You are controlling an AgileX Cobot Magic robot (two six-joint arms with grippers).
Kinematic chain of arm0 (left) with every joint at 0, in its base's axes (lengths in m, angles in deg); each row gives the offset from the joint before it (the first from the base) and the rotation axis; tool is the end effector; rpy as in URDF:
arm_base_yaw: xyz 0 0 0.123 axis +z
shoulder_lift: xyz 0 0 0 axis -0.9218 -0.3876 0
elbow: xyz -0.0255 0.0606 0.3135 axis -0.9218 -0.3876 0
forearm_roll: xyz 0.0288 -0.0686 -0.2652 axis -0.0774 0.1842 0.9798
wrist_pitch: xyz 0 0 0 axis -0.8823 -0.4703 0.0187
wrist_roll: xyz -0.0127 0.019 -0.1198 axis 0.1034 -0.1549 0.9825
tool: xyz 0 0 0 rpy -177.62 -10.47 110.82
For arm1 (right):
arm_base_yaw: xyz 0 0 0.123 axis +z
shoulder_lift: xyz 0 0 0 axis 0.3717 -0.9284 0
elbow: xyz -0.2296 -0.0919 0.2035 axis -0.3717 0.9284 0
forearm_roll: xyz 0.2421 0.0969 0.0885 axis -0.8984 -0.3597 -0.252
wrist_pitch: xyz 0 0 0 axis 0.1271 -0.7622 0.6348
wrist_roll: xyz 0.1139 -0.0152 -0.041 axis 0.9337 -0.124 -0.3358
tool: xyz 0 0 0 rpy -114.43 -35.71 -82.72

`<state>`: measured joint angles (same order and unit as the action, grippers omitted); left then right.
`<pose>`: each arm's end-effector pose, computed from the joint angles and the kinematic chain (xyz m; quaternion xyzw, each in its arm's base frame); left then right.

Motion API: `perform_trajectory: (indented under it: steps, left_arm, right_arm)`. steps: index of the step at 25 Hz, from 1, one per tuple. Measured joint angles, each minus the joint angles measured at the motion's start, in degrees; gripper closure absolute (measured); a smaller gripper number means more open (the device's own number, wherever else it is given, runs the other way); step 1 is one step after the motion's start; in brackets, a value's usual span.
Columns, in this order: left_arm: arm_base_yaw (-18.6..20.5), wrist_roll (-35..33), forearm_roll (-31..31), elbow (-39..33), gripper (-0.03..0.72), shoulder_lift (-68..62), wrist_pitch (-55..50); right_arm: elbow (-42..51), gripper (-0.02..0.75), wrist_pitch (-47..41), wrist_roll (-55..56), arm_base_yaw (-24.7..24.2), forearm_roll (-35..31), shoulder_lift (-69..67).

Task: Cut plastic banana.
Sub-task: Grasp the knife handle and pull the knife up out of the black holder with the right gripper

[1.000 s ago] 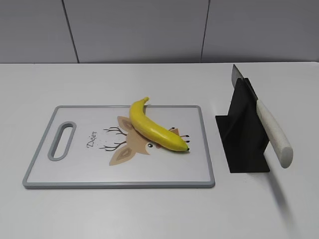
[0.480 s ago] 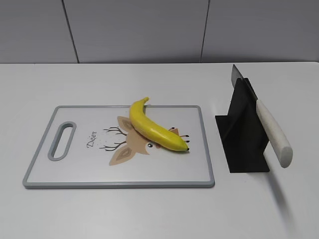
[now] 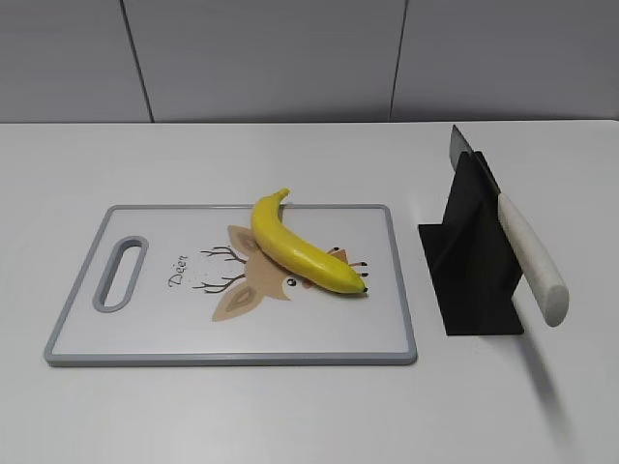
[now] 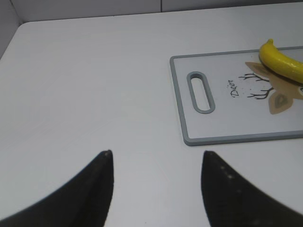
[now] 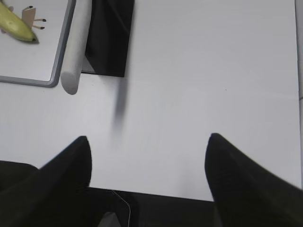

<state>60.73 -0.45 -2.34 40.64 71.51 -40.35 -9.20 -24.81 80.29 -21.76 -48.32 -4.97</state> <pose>0.0054 -0.0064 0.2702 0.1051 0.8542 -0.0223 0.5088 0.1016 0.0147 0.3610 -0.0458 0.9390 0.0476 0.3376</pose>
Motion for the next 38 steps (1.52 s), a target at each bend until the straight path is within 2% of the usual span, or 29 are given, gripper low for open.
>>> perform_trajectory:
  steps: [5, 12, 16, 19, 31, 38]
  left_arm:
    - [0.0, 0.0, 0.0, 0.0, 0.115, 0.0, 0.0]
    - [0.0, 0.0, 0.0, 0.0, 0.115, 0.0, 0.0]
    - [0.0, 0.0, 0.0, 0.0, 0.115, 0.0, 0.0]
    - [0.0, 0.0, 0.0, 0.0, 0.115, 0.0, 0.0]
    - [0.0, 0.0, 0.0, 0.0, 0.115, 0.0, 0.0]
    - [0.0, 0.0, 0.0, 0.0, 0.115, 0.0, 0.0]
  right_arm:
    - [-4.0, 0.160, 0.0, 0.0, 1.2, -0.1, -7.1]
    - [-6.0, 0.160, 0.1, 0.0, 5.6, -0.3, -15.7]
    - [-7.4, 0.160, 0.1, -0.1, 5.8, -3.8, -19.9]
    - [-9.0, 0.161, 0.1, -0.1, 7.8, -5.7, -23.7]
    - [-11.3, 0.161, 0.2, 8.4, 21.1, -2.8, -40.0]
    - [-11.4, 0.162, 1.3, 13.7, 22.3, -0.1, -45.5]
